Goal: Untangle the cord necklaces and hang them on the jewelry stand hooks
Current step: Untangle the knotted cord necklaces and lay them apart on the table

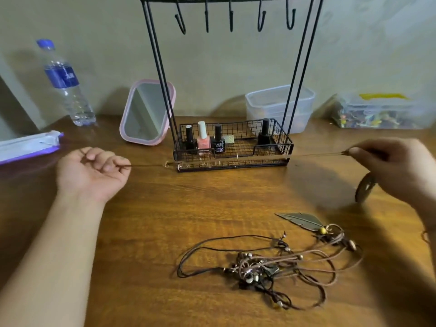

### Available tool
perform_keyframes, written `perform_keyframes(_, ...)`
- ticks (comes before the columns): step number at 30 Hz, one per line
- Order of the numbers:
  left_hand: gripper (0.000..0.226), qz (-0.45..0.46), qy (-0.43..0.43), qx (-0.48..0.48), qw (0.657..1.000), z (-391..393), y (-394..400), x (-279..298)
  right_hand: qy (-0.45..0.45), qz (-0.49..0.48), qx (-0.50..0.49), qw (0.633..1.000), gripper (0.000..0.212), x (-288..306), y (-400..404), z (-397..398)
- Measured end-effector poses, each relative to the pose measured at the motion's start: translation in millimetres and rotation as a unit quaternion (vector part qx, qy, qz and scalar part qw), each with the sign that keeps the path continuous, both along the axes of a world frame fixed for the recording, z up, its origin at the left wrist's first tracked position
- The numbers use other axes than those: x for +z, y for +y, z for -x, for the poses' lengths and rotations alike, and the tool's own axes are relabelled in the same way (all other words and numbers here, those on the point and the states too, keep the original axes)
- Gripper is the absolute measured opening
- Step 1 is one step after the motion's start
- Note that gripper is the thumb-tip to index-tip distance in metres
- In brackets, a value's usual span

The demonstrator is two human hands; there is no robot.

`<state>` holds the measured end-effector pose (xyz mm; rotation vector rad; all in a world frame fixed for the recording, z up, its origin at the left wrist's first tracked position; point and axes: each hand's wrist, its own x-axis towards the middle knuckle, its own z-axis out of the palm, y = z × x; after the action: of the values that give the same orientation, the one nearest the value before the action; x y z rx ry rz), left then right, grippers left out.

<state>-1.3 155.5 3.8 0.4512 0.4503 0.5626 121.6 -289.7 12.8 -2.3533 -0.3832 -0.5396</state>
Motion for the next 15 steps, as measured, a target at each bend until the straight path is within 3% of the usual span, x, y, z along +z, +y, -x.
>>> perform_keyframes(3,0.009,-0.047,0.024,0.038,0.998,1,7,0,-0.005,0.037,-0.032,0.999,0.005,-8,-2,-7)
perform_keyframes(6,0.021,-0.108,0.079,0.084,0.987,0,15,-1,-0.052,0.111,-0.093,0.988,0.015,-17,-6,-19)
perform_keyframes(9,0.030,-0.219,0.138,0.070,0.963,-6,13,-3,-0.044,0.145,-0.077,0.985,0.015,-25,4,-23)
perform_keyframes(11,0.024,-0.369,0.215,0.036,0.903,-12,3,-4,-0.038,0.174,-0.019,0.984,0.012,-30,20,-21)
perform_keyframes(15,0.016,-0.652,0.350,0.008,0.672,-11,-22,-9,0.006,0.206,0.034,0.978,0.015,-34,38,-17)
